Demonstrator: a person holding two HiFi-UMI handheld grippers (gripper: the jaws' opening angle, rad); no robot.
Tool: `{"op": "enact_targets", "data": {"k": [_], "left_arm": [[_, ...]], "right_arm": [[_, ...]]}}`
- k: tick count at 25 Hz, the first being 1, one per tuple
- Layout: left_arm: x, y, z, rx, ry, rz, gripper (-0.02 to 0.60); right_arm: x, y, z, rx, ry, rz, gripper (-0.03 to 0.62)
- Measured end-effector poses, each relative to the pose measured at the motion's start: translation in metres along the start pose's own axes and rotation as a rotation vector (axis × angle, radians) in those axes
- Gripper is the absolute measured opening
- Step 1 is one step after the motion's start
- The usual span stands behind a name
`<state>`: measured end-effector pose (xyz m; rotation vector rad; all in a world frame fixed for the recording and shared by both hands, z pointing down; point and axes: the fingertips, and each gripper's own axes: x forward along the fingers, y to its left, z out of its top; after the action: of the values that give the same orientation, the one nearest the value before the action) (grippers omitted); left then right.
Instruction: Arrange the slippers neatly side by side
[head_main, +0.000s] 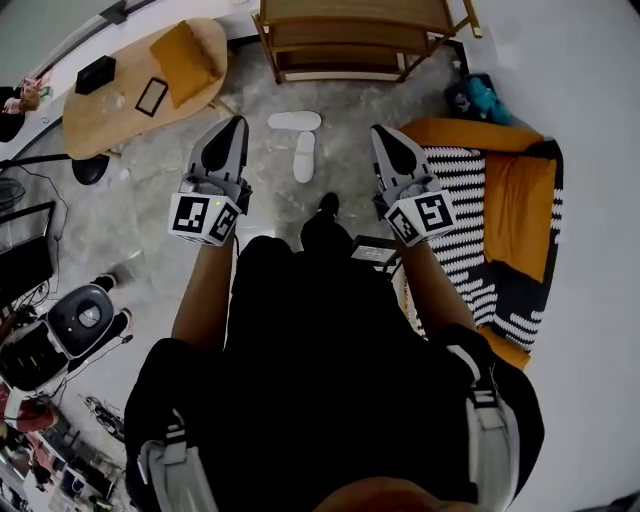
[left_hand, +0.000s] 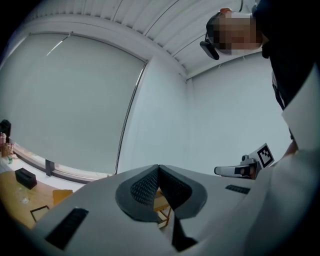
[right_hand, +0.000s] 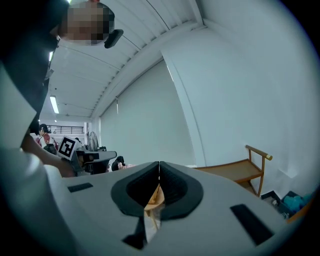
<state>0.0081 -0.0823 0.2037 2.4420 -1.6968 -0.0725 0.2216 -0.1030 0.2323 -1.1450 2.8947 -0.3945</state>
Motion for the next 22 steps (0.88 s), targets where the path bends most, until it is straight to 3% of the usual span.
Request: {"op": "enact_targets", "data": {"k": [10, 16, 22], "left_arm": [[0.036, 0.075, -0.012, -0.038, 0.019, 0.037, 0.014], [0.058, 0.130, -0.050, -0.089, 0.086, -0.061, 0.014], [0.085, 0.162, -0.102, -0.065, 0.169, -0.159, 0.014]], "right_arm": [[0.073, -0.017, -0.015, 0.008, 0.052, 0.016, 0.031], [0.122, -0.019, -0.035, 0.002, 0.075, -0.096, 0.031], [0.165, -0.025, -0.088, 0.061, 0.132, -0.199, 0.031]]}}
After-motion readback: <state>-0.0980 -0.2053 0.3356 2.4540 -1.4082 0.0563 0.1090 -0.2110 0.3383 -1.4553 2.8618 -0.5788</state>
